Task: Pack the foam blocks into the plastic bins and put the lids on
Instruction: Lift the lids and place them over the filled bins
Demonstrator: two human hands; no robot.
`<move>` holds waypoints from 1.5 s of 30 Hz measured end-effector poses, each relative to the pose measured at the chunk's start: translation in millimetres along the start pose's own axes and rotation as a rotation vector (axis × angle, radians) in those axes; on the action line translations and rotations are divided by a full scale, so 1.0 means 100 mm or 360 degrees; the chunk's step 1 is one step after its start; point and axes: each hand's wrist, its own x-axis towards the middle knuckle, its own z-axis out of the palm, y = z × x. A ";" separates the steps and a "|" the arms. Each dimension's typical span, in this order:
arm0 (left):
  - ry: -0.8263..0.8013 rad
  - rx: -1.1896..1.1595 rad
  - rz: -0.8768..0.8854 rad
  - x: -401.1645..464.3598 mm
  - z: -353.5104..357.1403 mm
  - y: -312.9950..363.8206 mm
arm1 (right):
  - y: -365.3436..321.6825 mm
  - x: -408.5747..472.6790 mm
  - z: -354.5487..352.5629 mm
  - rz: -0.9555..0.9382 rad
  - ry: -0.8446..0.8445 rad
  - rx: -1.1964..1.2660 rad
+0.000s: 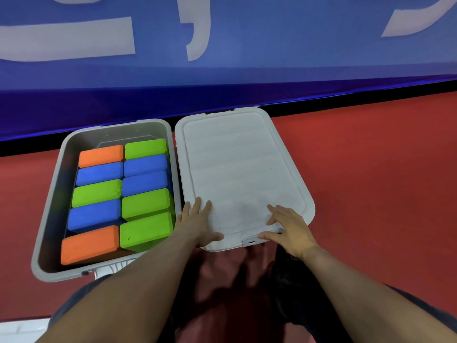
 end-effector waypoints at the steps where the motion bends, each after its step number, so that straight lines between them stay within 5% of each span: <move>1: -0.0001 -0.0002 -0.0002 0.00 0.00 0.00 | 0.00 0.01 0.00 0.0004 0.0000 0.0016; 13: 0.0049 -0.0032 0.0024 -0.01 0.00 -0.04 | -0.08 0.04 -0.03 0.0124 0.0107 0.0134; 23: 0.0626 0.0013 0.0145 1.00 -0.59 -0.20 | -0.42 1.55 -0.34 -0.0054 0.0354 0.0014; 34: 0.0985 0.0031 -0.0032 2.49 -1.20 -0.31 | -0.88 4.24 -0.51 -0.0146 0.0075 -0.0427; 45: 0.1061 0.0169 -0.0056 2.63 -1.15 -0.36 | -0.89 4.91 -0.53 -0.0111 -0.0342 -0.0832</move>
